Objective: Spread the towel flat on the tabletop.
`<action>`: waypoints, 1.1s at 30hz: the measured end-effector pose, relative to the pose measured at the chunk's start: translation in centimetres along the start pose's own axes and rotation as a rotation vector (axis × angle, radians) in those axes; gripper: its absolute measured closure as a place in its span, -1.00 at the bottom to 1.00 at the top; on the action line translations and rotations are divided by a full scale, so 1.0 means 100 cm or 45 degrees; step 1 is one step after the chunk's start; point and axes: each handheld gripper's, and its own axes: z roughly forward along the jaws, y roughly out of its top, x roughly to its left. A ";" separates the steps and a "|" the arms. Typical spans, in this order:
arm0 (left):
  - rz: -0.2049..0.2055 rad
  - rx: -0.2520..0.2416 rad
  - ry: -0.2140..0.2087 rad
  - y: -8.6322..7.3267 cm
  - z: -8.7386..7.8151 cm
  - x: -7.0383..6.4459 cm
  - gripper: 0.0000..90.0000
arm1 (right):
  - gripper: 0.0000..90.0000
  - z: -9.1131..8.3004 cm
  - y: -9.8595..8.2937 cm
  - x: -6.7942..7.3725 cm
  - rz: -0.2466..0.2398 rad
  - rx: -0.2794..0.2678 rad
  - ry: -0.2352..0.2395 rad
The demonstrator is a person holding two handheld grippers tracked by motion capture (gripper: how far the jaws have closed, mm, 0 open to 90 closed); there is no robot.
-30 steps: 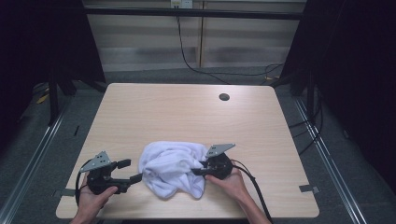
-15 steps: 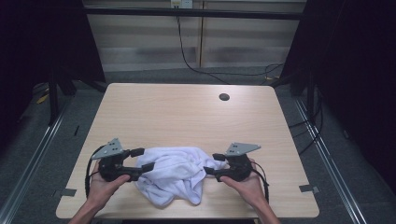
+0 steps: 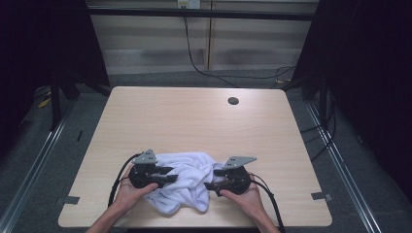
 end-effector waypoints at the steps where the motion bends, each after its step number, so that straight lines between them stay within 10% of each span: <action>1: 0.009 0.013 0.005 -0.004 0.000 -0.004 0.36 | -0.21 0.001 0.002 0.000 -0.004 -0.007 -0.001; 5: 0.006 0.010 -0.012 -0.007 -0.006 -0.007 0.35 | 0.00 0.012 0.009 -0.002 -0.010 0.004 -0.002; 10: 0.043 -0.044 -0.034 0.009 -0.012 -0.013 0.00 | 0.80 0.018 0.011 -0.003 -0.035 -0.035 0.019; 21: 0.122 0.012 -0.046 0.019 0.019 -0.026 -0.41 | 0.88 0.015 0.020 -0.001 -0.040 -0.086 0.042; 23: 0.142 0.006 0.008 0.017 0.021 -0.024 -0.20 | 0.88 0.014 0.021 0.001 -0.057 -0.089 0.060; 24: 0.122 -0.021 0.012 0.017 0.019 -0.022 0.29 | 0.88 0.014 0.021 0.002 -0.063 -0.085 0.052; 26: 0.027 -0.085 -0.049 0.015 0.011 -0.012 0.52 | 0.88 0.013 0.021 0.001 -0.058 -0.089 0.038; 33: -0.073 -0.245 -0.070 0.015 -0.020 0.002 0.70 | 0.88 0.000 0.023 -0.007 -0.027 -0.138 -0.018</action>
